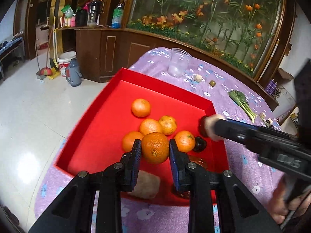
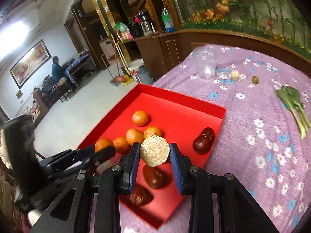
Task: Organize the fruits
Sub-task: 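Lower both tools into the tray and open them to release the fruits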
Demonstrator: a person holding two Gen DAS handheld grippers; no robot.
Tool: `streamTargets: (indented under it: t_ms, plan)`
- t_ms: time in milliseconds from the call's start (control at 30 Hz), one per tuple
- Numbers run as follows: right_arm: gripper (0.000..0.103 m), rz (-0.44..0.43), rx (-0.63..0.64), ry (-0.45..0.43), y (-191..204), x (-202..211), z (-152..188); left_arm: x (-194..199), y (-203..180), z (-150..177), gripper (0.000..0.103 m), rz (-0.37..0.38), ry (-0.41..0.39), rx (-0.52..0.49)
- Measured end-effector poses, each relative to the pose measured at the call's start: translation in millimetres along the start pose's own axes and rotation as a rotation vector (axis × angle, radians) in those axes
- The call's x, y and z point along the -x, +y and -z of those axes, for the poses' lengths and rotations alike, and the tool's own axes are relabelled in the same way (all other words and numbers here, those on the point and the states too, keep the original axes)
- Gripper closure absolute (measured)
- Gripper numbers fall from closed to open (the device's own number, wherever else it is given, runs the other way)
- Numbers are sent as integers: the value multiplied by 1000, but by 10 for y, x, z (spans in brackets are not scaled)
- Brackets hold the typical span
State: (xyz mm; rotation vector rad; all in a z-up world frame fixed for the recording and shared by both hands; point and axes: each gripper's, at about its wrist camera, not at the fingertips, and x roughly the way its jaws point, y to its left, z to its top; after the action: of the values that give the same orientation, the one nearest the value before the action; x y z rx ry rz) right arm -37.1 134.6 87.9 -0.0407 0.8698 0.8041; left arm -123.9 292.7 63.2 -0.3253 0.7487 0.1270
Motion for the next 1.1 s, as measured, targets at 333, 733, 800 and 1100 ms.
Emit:
streamTargets:
  t_ms: [333,733,800,1100]
  plan:
    - [68,69,33,61,-102,-573,-135,-183,-60,39,73,-20,35,-7]
    - [51,52,10,-25,-115,-356,-167,-5,-114,25,38,-19,8,2]
    - [49,50,-24,-40,-160,-241,-138,36,-167,34,36,-38,2,-10]
    - [43,114,-148,-90,-391,242,190,276,-466,77,19,-213,-68,-105]
